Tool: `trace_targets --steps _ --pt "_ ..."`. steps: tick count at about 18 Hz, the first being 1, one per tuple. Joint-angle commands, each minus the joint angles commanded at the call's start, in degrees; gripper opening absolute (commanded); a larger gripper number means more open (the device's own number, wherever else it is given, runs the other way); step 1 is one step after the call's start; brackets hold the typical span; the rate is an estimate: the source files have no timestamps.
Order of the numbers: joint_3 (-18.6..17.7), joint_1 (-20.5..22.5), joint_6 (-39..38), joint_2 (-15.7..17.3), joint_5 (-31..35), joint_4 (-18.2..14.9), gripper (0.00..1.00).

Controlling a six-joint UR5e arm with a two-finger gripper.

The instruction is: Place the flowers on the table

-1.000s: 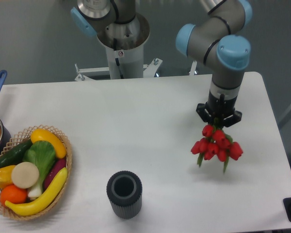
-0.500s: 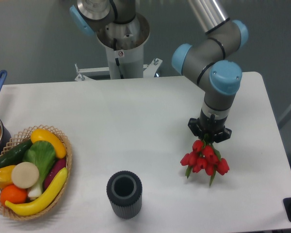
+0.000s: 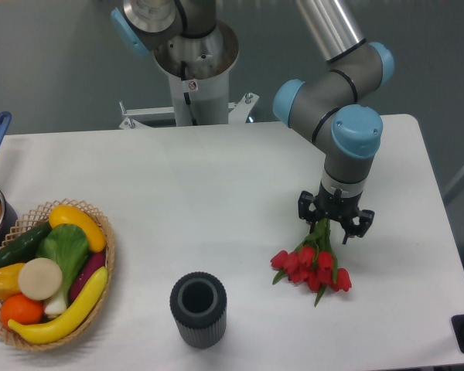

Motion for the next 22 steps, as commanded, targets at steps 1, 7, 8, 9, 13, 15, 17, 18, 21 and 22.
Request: trace_targets --steps 1,7,8,9,13,15,17,18,21,22 --pt "0.1 0.6 0.1 0.6 0.0 0.0 1.0" --pt "0.4 5.4 4.4 4.9 0.0 -0.5 1.0" --pt "0.1 5.8 5.6 5.4 0.1 -0.6 1.0" --pt "-0.2 6.3 6.7 5.7 0.1 -0.8 1.0" --pt "-2.6 9.6 11.1 10.1 0.0 -3.5 1.0" --pt "-3.8 10.7 15.5 11.3 0.1 -4.0 1.0" --pt "-4.2 11.3 16.6 11.7 0.1 -4.5 1.0" --pt "-4.2 11.3 16.8 11.9 0.2 -4.7 1.0" --pt "-4.5 11.3 16.9 12.1 1.7 -5.0 1.0" --pt "-4.5 11.3 16.9 12.1 1.8 -4.9 1.0"
